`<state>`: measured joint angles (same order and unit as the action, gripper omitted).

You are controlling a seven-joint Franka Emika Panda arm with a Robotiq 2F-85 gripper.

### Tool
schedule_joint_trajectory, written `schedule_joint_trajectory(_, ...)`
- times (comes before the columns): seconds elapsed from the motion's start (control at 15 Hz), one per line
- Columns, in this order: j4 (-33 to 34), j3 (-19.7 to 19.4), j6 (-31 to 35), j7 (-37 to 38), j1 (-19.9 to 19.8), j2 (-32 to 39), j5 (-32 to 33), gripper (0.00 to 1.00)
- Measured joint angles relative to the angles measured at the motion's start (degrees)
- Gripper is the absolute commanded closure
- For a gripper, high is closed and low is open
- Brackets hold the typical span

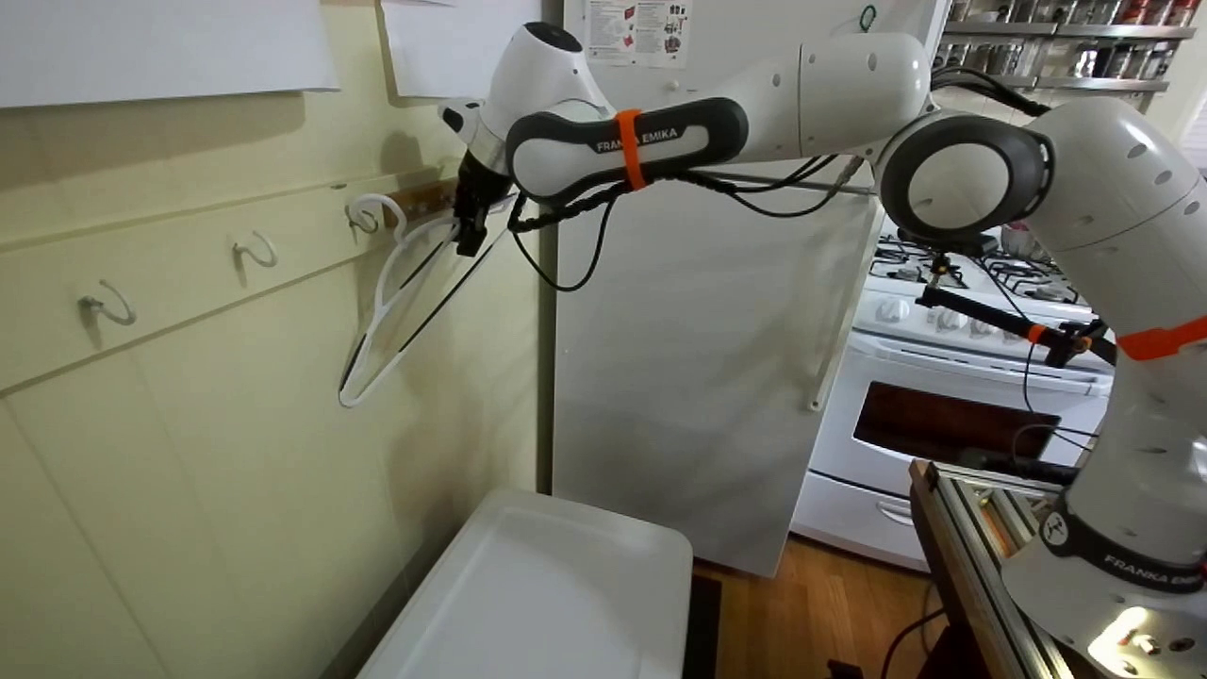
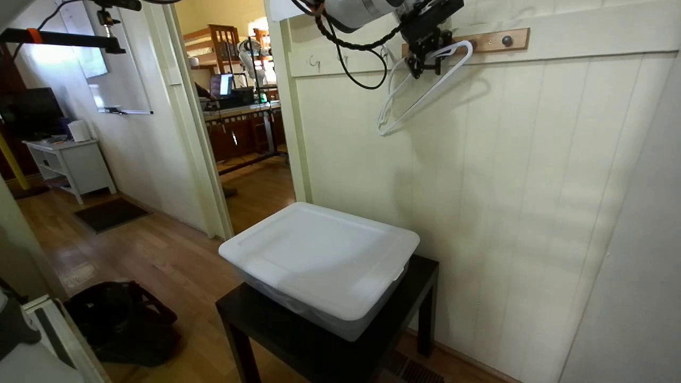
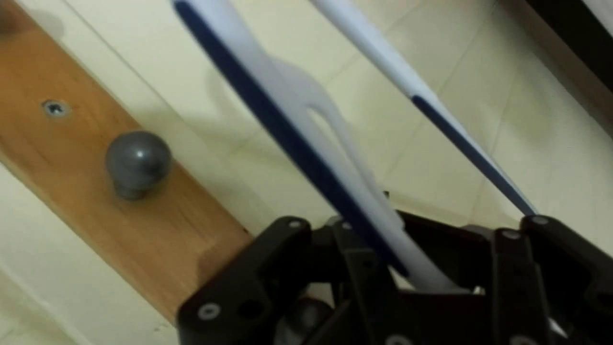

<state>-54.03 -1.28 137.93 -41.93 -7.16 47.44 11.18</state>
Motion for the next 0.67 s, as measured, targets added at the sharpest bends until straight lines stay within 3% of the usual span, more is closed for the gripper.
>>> schedule_joint_trajectory(0.67, 1.93, 1.17, -3.32, -6.96, -0.85, 0.44, -0.06, 1.0)
